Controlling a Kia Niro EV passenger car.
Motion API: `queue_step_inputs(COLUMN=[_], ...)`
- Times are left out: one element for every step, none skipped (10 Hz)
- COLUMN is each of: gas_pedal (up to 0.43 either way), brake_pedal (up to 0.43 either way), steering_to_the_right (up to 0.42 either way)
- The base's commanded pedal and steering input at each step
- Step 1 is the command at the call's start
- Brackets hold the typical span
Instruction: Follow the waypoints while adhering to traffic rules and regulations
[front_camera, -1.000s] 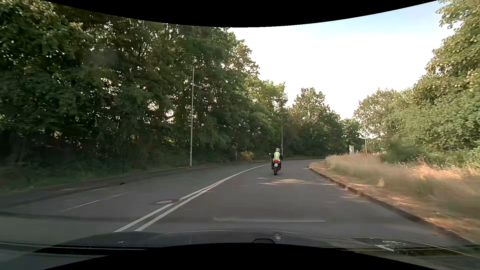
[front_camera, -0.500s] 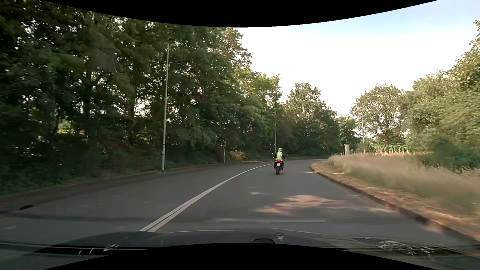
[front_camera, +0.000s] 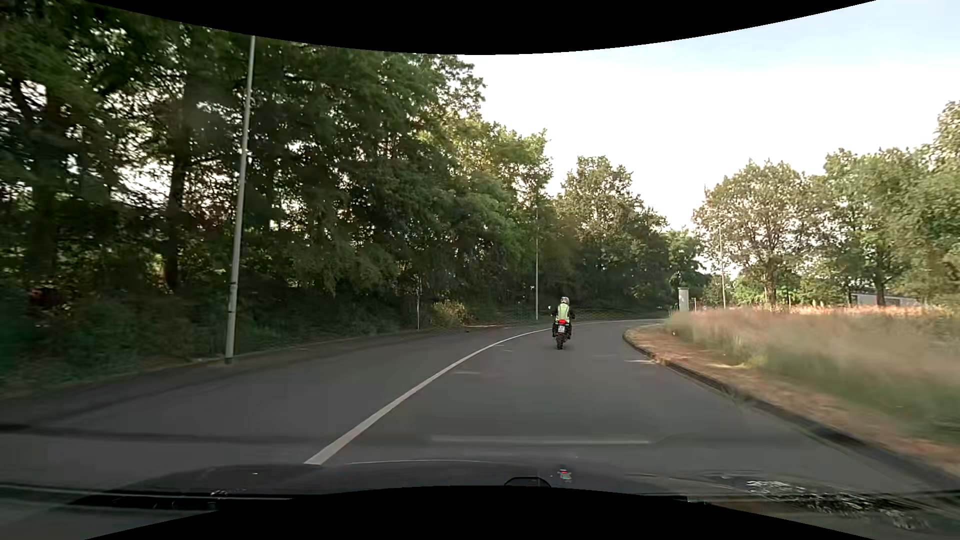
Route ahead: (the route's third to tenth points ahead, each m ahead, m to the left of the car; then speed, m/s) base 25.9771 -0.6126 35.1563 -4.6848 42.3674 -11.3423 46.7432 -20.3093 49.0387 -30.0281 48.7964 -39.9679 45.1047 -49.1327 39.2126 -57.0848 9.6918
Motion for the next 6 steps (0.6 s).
queue_step_inputs(gas_pedal=[0.209, 0.22, 0.22, 0.22, 0.209, 0.209], brake_pedal=[0.0, 0.0, 0.0, 0.0, 0.0, 0.0], steering_to_the_right=[0.043, 0.045, 0.049, 0.05, 0.049, 0.052])
